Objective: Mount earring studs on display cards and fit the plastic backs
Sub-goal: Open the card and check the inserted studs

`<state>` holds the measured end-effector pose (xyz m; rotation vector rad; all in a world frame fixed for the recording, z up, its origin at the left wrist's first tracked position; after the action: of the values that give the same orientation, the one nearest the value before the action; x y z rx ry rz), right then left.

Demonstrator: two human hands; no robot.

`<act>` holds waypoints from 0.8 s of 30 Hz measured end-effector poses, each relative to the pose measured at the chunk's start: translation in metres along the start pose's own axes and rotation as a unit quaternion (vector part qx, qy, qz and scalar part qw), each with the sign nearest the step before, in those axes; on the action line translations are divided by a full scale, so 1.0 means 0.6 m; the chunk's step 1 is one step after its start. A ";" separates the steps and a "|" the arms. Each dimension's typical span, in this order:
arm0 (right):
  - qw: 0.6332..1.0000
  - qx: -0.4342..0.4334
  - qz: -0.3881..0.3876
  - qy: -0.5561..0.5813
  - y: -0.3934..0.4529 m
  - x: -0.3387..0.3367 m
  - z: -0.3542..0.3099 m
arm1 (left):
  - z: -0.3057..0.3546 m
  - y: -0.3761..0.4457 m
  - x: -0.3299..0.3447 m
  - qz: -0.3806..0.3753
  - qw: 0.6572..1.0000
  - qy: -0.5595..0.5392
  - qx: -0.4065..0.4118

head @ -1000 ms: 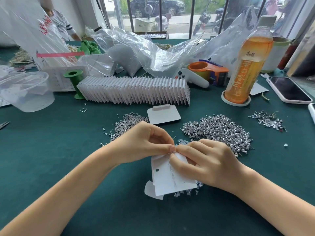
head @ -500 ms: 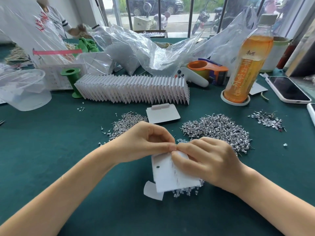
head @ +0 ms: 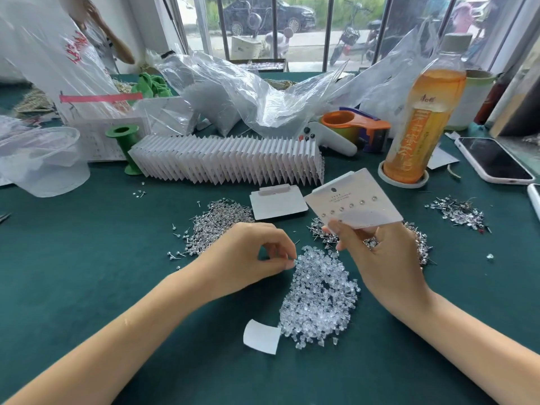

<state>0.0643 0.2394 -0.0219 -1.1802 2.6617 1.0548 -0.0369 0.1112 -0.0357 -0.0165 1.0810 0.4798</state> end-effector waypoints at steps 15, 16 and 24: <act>0.999 -0.015 -0.027 -0.035 0.000 0.010 -0.008 | 0.025 -0.002 0.009 -0.001 0.997 0.057 0.055; 0.999 -0.016 -0.027 -0.037 0.000 0.010 -0.008 | 0.025 -0.003 0.008 -0.002 0.997 0.056 0.056; 0.998 -0.029 -0.027 -0.049 -0.001 0.011 -0.008 | 0.026 -0.001 0.014 -0.005 0.998 0.028 0.051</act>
<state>0.0611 0.2317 -0.0204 -1.1696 2.5270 1.1583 -0.0206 0.1176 -0.0357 0.0551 1.1594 0.4175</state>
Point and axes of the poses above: each hand's wrist, its own y-axis towards the middle knuckle, its own x-axis out of the palm, z = x × y, the point moved 10 cm from there along y, towards the middle knuckle, and after that the axes turned 9 degrees about y, right-handed, at the moved point
